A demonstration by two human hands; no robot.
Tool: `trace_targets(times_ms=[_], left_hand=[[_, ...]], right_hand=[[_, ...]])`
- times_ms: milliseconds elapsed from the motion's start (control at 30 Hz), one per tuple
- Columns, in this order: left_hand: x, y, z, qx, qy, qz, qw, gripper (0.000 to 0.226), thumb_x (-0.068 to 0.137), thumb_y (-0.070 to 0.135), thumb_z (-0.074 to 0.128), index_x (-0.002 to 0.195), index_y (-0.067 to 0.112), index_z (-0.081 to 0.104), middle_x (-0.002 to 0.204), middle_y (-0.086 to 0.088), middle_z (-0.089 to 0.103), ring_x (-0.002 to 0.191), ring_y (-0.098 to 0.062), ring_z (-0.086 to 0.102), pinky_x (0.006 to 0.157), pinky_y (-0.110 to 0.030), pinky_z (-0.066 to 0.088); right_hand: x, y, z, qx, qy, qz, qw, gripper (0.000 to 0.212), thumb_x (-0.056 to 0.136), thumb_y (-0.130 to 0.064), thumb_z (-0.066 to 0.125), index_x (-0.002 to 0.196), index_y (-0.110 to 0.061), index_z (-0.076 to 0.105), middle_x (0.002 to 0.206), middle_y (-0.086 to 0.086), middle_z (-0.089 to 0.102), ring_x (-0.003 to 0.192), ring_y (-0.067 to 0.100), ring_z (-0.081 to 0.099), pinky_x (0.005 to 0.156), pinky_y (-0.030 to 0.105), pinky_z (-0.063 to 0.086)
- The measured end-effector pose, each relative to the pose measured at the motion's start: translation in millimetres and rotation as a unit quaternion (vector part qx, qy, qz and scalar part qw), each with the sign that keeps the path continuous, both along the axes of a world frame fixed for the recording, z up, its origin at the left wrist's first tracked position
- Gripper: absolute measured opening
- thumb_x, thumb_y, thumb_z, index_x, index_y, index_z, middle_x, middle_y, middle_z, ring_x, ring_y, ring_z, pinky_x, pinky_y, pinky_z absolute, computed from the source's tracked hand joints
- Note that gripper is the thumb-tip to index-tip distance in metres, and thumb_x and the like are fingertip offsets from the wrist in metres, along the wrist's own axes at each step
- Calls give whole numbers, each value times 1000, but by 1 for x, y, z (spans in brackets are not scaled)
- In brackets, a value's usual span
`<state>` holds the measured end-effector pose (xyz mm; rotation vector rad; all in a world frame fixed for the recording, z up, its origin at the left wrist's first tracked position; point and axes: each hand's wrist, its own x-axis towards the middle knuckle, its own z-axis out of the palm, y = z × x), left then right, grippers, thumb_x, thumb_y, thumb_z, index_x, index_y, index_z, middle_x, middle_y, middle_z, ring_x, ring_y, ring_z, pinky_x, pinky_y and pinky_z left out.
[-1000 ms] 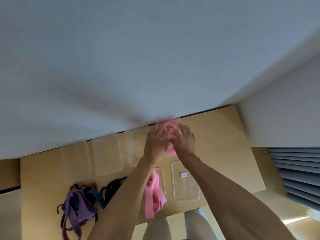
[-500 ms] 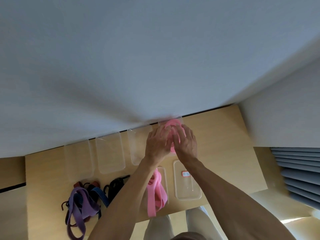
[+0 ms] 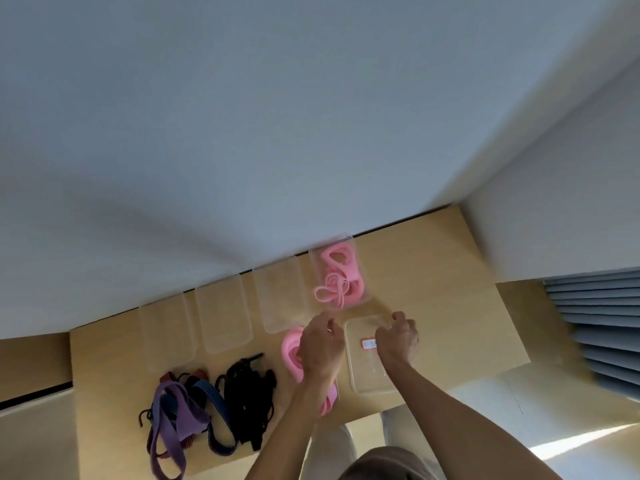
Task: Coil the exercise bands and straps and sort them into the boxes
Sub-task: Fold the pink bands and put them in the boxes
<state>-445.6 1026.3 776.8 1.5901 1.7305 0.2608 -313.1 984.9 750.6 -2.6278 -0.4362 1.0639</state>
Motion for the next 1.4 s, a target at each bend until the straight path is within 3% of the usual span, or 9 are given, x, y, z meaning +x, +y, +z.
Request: trace_targets(times_ms=[133,367,500,633,733,867,1033,1167,1400], left_hand=[[11,-10,-25,-160,115,-107,975,24,90,15,58,112,5,64,111,-10,65,99,-28,65,79,-32,50],[43,-4,-34,-214,51,62,973,13,84,12,62,97,10,66,106,-8,70,104,-32,65,80,-33,47],[56,-13,-14,-160,5,47,986,21,82,8,60,73,21,47,79,2,58,80,-28,60,68,-33,41],[52,5,22,-10,-63,-20,998,16,85,12,62,72,21,60,64,7,59,61,-9,54,56,-22,40],[33,45,43,87,-101,75,988,25,87,14,58,64,22,54,58,9,55,56,-4,50,54,-16,35],[18,91,35,21,-31,136,990,21,90,6,46,69,5,47,69,-10,52,65,-23,44,63,-34,32],[9,98,13,-48,-5,143,989,26,92,11,44,67,6,50,76,-15,61,76,-35,56,64,-37,36],[3,78,3,-53,18,187,981,26,92,10,44,85,3,67,89,-16,71,80,-33,61,65,-33,41],[15,68,-3,-67,-171,215,959,13,93,17,64,87,13,75,82,7,73,79,-11,68,63,-9,45]], right_hand=[[0,-7,-9,-28,17,-12,999,44,79,-1,53,122,-9,57,113,17,60,104,38,59,80,38,44],[19,-6,-17,-40,47,-45,997,28,94,-12,49,112,-7,69,116,15,64,107,35,60,84,36,48],[42,-14,-6,7,51,-102,993,22,90,-7,51,97,-8,72,100,14,70,92,35,64,70,33,47],[62,-12,20,154,60,-127,978,12,90,-7,60,85,-8,71,81,7,70,81,29,65,73,37,52],[66,5,37,216,59,-135,965,12,91,-10,62,84,-9,72,78,3,70,76,22,62,71,34,50],[52,55,45,255,71,-135,955,13,92,-8,62,87,-2,72,81,9,70,74,21,59,72,35,51],[24,118,42,246,78,-64,964,12,89,-3,61,84,2,70,78,14,67,71,20,54,68,33,47],[21,138,31,213,66,-24,975,15,91,-3,57,82,0,69,75,7,61,69,20,50,65,26,40],[23,125,17,208,44,-94,973,19,90,-1,54,76,2,67,70,8,58,66,20,47,61,26,38]])
